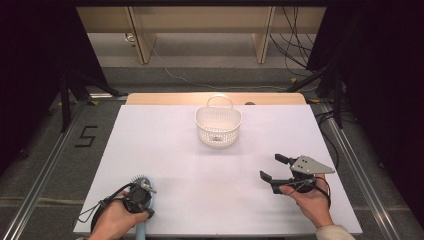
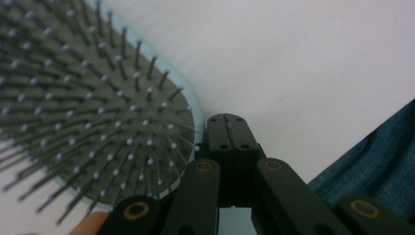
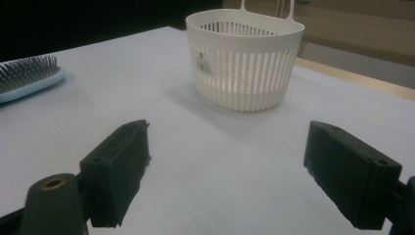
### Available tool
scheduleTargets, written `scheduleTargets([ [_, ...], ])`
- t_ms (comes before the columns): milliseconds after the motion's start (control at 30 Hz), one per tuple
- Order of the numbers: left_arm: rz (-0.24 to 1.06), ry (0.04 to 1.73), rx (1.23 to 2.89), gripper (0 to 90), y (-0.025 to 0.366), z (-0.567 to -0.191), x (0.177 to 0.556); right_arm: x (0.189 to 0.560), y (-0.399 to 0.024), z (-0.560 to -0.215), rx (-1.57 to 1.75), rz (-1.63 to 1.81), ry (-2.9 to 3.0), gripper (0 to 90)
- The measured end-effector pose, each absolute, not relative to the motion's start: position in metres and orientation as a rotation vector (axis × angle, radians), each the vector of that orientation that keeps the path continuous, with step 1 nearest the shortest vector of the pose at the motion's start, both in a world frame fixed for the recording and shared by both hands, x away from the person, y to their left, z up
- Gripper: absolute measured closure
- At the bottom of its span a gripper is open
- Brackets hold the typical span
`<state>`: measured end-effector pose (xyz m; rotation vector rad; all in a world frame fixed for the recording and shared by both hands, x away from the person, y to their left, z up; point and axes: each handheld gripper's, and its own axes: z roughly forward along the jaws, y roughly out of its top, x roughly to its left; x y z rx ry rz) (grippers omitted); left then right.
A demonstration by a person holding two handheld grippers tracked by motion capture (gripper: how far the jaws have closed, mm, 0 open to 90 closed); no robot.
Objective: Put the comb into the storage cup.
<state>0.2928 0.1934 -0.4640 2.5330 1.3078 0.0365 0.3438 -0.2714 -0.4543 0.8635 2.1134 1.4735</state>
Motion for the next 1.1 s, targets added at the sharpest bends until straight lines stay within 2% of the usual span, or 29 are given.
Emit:
scheduleTargets([
  [500,-0.02,1.384,2.566,89.4,0.23,-0.462,0.285,0.351,-0.264,-0.455,0.838,1.489,2.134,18.3],
  [1033,0.041,1.415,2.581,89.0,0.247,-0.461,0.276,0.358,-0.258,-0.455,0.826,1.503,2.146,18.5],
  [1100,0.036,1.375,2.607,86.0,0.246,-0.461,0.275,0.358,-0.258,-0.456,0.825,1.505,2.145,18.6],
])
